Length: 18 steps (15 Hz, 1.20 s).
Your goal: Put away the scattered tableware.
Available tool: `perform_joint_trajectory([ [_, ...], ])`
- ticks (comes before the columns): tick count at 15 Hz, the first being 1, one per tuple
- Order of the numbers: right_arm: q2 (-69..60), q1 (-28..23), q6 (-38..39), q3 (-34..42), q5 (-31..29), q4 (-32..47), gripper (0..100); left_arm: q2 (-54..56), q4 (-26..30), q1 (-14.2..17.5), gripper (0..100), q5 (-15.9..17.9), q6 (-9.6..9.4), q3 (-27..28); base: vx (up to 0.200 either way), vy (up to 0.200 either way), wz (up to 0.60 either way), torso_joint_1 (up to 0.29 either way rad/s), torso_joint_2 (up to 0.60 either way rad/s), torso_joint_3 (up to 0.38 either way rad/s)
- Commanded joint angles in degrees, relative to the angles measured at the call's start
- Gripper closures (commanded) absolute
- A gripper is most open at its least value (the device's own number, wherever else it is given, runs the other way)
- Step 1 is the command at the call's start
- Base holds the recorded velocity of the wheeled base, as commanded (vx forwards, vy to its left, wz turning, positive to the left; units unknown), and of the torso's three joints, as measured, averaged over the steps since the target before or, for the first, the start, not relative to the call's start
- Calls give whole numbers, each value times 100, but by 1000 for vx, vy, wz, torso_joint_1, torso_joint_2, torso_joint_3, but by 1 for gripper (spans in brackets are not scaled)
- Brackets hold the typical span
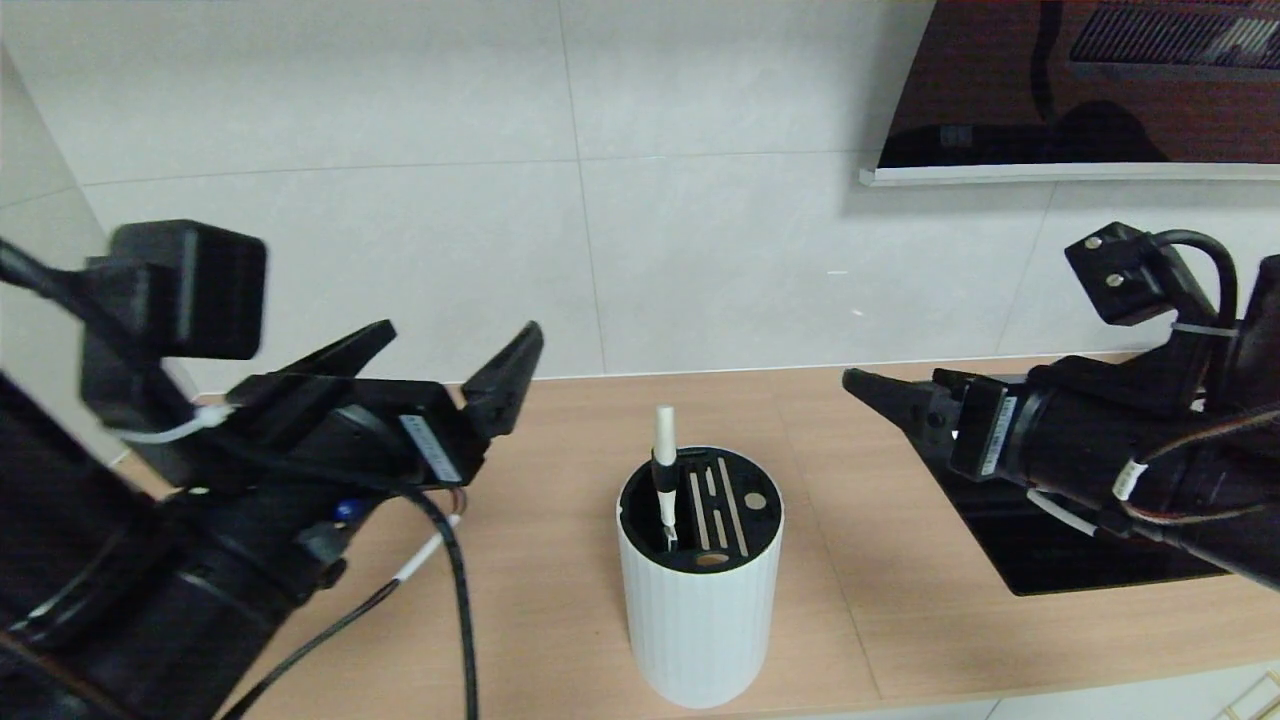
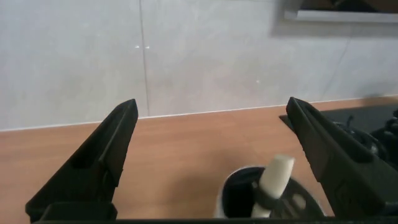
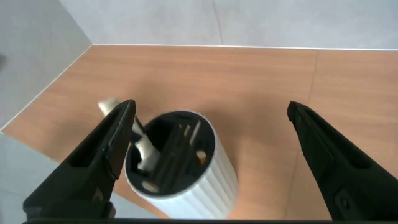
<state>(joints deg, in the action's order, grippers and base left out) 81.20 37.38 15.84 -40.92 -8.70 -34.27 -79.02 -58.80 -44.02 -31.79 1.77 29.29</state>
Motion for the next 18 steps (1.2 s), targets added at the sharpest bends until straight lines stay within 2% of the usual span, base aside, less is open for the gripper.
perform_joint_trajectory([
  [1,-896,-407,-2,682,-123,-10,0,1706,817,588,0,296,166,-468,0,0,0,0,0,0],
  [2,-1186,-538,7,884,-123,-1,0,2013,1116,719,0,296,184,-477,0,0,0,0,0,0],
  [5,-2275,-995,-10,1579,-132,52,0,3296,2619,1352,0,437,201,-495,0,0,0,0,0,0],
  [7,-3163,-1426,-169,1939,-132,166,0,4492,3990,1897,0,982,192,-635,0,0,0,0,0,0],
  [8,-3321,-1549,-248,2001,-132,219,0,4729,4280,2011,0,1123,192,-653,0,0,0,0,0,0],
  [9,-3928,-1980,-538,2220,-132,447,0,5520,5255,2372,0,1659,157,-627,0,0,0,0,0,0],
  [10,-3954,-1997,-555,2229,-132,465,0,5555,5291,2398,0,1685,157,-627,0,0,0,0,0,0],
  [11,-4675,-2287,-889,2370,-132,764,0,6100,5836,2829,0,1843,148,-600,0,0,0,0,0,0],
  [12,-5527,-2490,-1197,2422,-132,1300,0,6531,6099,3057,0,1843,78,-618,0,0,0,0,0,0],
  [15,-7171,-3254,-1865,2405,-52,2548,0,7225,6407,3541,0,1835,-212,-688,0,0,0,0,0,0],
  [16,-7602,-3333,-2014,2414,9,2776,0,7348,6407,3690,0,1799,-317,-741,0,0,0,0,0,0],
  [18,-8041,-3702,-2049,2440,62,2891,0,7410,6354,4042,0,1712,-361,-802,0,0,0,0,0,0],
])
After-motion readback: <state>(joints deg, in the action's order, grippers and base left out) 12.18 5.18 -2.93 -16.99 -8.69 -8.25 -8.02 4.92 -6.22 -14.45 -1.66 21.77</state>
